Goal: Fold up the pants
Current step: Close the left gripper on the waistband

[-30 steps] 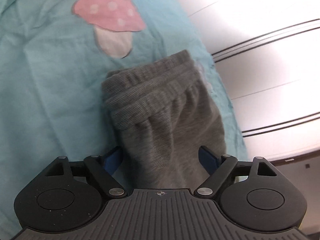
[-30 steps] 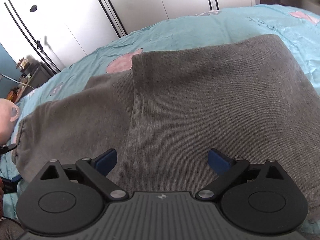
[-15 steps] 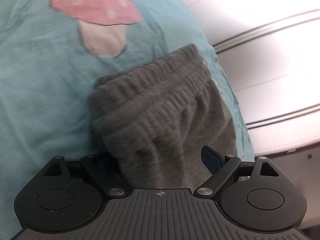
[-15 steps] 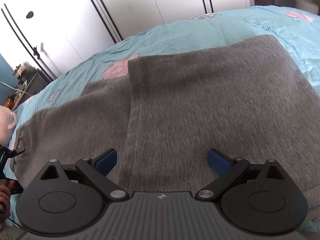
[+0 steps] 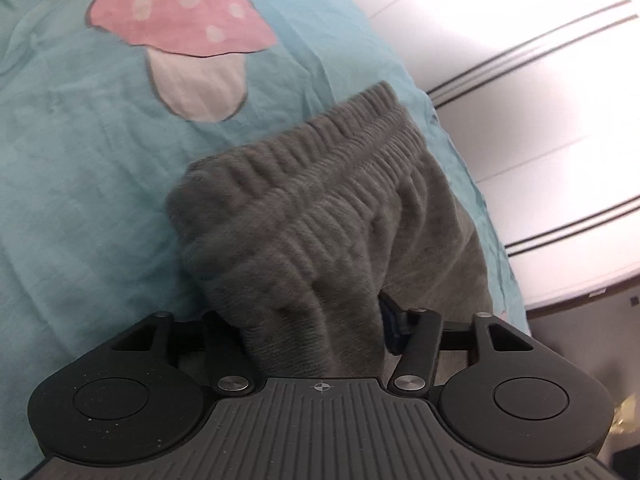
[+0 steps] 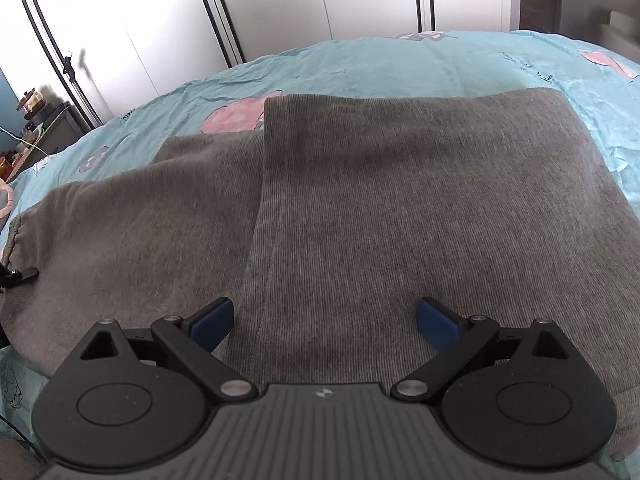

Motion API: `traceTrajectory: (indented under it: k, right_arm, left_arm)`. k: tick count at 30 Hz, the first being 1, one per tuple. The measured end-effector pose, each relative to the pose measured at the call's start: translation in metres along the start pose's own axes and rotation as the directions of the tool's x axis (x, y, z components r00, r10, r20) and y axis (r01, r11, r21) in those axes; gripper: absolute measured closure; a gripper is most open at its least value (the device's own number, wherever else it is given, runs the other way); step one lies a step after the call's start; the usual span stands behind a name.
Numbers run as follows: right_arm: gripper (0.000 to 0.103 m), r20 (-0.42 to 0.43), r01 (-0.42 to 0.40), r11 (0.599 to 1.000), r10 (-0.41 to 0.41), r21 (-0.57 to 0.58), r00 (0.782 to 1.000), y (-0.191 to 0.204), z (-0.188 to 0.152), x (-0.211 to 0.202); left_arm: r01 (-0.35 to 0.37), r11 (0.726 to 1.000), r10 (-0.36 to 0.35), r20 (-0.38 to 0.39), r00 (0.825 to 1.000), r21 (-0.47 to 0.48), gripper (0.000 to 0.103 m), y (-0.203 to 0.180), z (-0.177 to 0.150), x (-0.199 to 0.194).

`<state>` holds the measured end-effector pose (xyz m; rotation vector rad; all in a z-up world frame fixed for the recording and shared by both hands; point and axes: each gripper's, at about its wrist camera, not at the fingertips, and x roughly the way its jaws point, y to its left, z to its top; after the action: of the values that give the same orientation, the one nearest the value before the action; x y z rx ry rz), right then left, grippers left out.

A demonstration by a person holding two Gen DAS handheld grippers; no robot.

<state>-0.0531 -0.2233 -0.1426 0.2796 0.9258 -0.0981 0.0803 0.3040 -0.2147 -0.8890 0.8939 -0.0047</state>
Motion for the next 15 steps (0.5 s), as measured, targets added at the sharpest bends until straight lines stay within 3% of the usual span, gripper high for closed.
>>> traceTrajectory:
  k: [2, 5, 7, 9, 11, 15]
  right_arm:
    - [0.005, -0.001, -0.001, 1.000, 0.001, 0.000, 1.000, -0.001, 0.000, 0.000]
    - [0.005, 0.001, 0.002, 1.000, -0.002, -0.005, 1.000, 0.000, 0.000, 0.001]
    - [0.005, 0.001, 0.007, 1.000, -0.007, -0.012, 1.000, 0.001, -0.001, 0.001]
    - [0.005, 0.001, 0.009, 1.000, -0.009, -0.014, 1.000, 0.001, -0.001, 0.001]
    - [0.005, 0.002, 0.008, 1.000, -0.008, -0.012, 1.000, 0.002, -0.001, 0.001]
    - [0.005, 0.008, 0.009, 1.000, -0.009, -0.011, 1.000, 0.002, 0.000, 0.003]
  left_arm:
    - [-0.002, 0.999, 0.002, -0.006, 1.000, 0.053, 0.026, -0.011, 0.000, 0.004]
    - [-0.012, 0.993, 0.013, -0.011, 1.000, 0.115, 0.023, -0.020, -0.004, 0.004]
    - [0.023, 0.997, -0.022, -0.007, 1.000, 0.074, 0.027, -0.012, -0.002, 0.002]
    - [0.050, 0.999, -0.050, -0.003, 0.999, 0.008, 0.040, 0.001, 0.001, 0.001]
    - [0.060, 0.998, -0.060, -0.011, 0.998, -0.028, 0.042, 0.009, 0.003, 0.003]
    - [0.038, 0.999, -0.037, -0.021, 0.999, 0.011, 0.042, 0.002, 0.003, 0.004]
